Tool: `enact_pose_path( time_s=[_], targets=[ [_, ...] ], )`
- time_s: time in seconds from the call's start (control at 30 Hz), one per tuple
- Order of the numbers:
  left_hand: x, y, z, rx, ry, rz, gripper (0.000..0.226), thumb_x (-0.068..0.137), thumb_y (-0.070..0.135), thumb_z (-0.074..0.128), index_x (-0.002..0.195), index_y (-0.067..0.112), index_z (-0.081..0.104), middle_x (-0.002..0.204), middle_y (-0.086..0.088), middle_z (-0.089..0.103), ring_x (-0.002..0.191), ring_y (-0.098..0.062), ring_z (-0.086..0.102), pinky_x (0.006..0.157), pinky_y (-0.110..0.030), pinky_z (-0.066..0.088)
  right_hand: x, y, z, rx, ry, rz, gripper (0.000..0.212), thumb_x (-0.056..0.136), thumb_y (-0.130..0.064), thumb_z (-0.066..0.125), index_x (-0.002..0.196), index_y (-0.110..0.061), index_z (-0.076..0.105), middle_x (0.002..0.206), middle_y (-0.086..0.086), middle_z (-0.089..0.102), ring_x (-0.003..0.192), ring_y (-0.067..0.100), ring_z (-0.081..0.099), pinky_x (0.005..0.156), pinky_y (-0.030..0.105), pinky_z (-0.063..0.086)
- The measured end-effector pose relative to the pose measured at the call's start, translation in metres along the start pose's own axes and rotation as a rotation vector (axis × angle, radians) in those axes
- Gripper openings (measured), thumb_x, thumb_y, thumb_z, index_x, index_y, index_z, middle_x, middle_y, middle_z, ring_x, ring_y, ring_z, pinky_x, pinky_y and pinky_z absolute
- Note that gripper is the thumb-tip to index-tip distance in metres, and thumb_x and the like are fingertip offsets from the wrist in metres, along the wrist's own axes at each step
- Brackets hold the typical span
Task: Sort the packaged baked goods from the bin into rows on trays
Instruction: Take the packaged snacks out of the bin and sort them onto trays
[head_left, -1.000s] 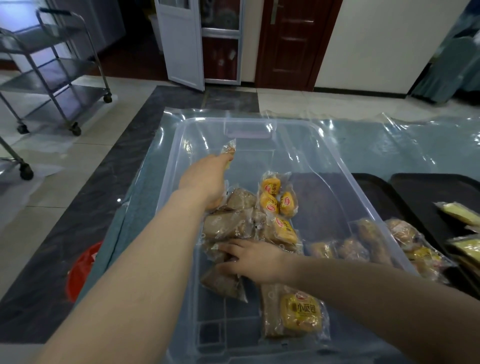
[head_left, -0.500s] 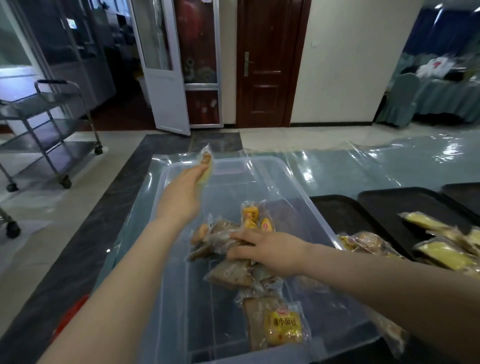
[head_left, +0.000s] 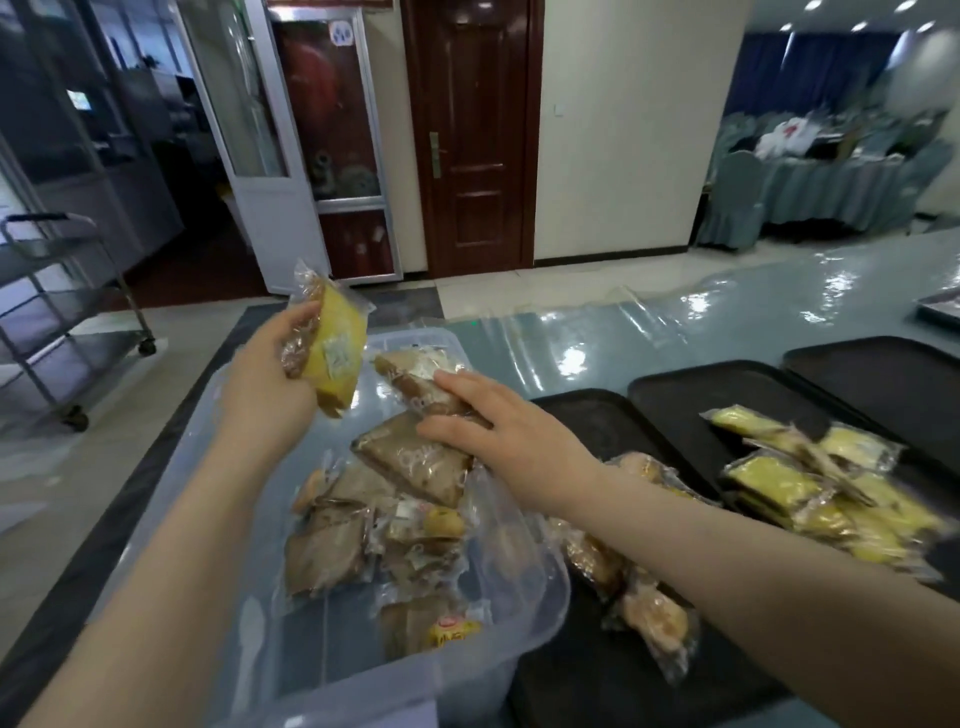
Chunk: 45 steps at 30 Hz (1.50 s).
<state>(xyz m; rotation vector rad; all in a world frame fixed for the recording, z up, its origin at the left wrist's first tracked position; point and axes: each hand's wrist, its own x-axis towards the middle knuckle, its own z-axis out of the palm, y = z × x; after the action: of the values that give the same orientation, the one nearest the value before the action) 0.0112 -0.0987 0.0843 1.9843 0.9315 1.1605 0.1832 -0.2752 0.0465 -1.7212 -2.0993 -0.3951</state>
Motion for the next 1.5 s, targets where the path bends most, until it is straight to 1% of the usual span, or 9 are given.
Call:
enact_pose_path(
  time_s=[0.13,0.3,0.43,0.63,0.8,0.93,1.13,1.37,1.5],
  targets=[
    [-0.028,0.046,0.052,-0.060,0.031,0.033,0.069,0.074,-0.008,0.065,0.127,0.035,0.054,0.116,0.016,0.059,0.089,0.022,0.052,0.063,0.000,0.041,-0.051,0.049,-0.034,0.050,0.058,0.135,0.056,0.083,-0.001,0.066,0.134,-0.022,0.053,0.152,0.015,0.030,0.137,0.039,0.032,0.100,0.054,0.044],
    [-0.065,0.095,0.155,-0.203,-0.022,-0.029,0.076,0.072,-0.012,0.067,0.125,0.040,0.053,0.125,0.012,0.059,0.111,-0.004,0.056,0.079,-0.023,0.051,-0.149,0.134,-0.073,0.030,0.040,0.253,0.073,0.080,0.005,0.061,0.138,-0.034,0.041,0.157,0.001,0.019,0.142,0.026,0.021,0.101,0.044,0.043],
    [-0.086,0.123,0.236,-0.254,-0.085,-0.082,0.076,0.073,-0.008,0.070,0.122,0.048,0.053,0.125,0.018,0.057,0.098,0.018,0.053,0.059,-0.007,0.047,-0.218,0.192,-0.098,0.017,0.054,0.315,0.074,0.076,0.009,0.061,0.135,-0.033,0.043,0.155,0.003,0.025,0.138,0.028,0.027,0.096,0.041,0.043],
    [-0.105,0.150,0.336,-0.256,-0.238,-0.150,0.072,0.079,-0.010,0.063,0.125,0.044,0.051,0.123,0.018,0.051,0.074,0.024,0.054,0.050,-0.015,0.050,-0.290,0.255,-0.103,0.028,0.073,0.508,0.078,0.074,0.016,0.053,0.134,-0.033,0.045,0.155,0.002,0.027,0.138,0.031,0.030,0.095,0.051,0.047],
    [-0.121,0.158,0.413,-0.253,-0.425,-0.187,0.073,0.076,-0.013,0.057,0.124,0.042,0.053,0.115,0.019,0.055,0.098,-0.016,0.064,0.050,-0.014,0.046,-0.345,0.295,-0.094,0.049,0.124,0.675,0.070,0.079,0.014,0.054,0.134,-0.028,0.049,0.155,0.004,0.028,0.138,0.030,0.032,0.100,0.051,0.044],
    [-0.133,0.170,0.466,-0.207,-0.522,-0.227,0.073,0.076,-0.016,0.053,0.129,0.034,0.053,0.120,0.015,0.053,0.100,-0.025,0.063,0.042,-0.011,0.040,-0.393,0.330,-0.092,0.079,0.191,0.782,0.071,0.079,0.015,0.055,0.130,-0.033,0.049,0.153,0.003,0.032,0.136,0.026,0.036,0.096,0.040,0.045],
    [-0.146,0.186,0.534,-0.198,-0.567,-0.279,0.062,0.079,-0.003,0.062,0.123,0.039,0.055,0.100,0.035,0.051,0.096,-0.012,0.058,0.049,-0.013,0.049,-0.467,0.403,-0.078,0.167,0.205,0.939,0.065,0.075,0.013,0.064,0.129,-0.023,0.054,0.148,0.007,0.038,0.134,0.027,0.039,0.101,0.031,0.034],
    [-0.156,0.207,0.640,-0.380,-0.427,-0.591,0.056,0.086,-0.005,0.054,0.119,0.039,0.060,0.122,0.005,0.060,0.086,-0.020,0.070,0.059,-0.027,0.055,-0.525,0.516,-0.077,0.222,0.188,0.957,0.057,0.081,-0.003,0.062,0.129,-0.030,0.050,0.150,0.004,0.034,0.133,0.025,0.037,0.103,0.039,0.036],
    [-0.172,0.222,0.695,-0.306,-0.451,-0.613,0.051,0.087,0.004,0.056,0.113,0.048,0.055,0.133,0.000,0.054,0.121,-0.017,0.053,0.071,-0.019,0.048,-0.551,0.571,-0.077,0.097,0.173,0.942,0.052,0.078,0.005,0.061,0.125,-0.019,0.057,0.145,0.014,0.040,0.130,0.034,0.038,0.103,0.042,0.034]
  ],
)
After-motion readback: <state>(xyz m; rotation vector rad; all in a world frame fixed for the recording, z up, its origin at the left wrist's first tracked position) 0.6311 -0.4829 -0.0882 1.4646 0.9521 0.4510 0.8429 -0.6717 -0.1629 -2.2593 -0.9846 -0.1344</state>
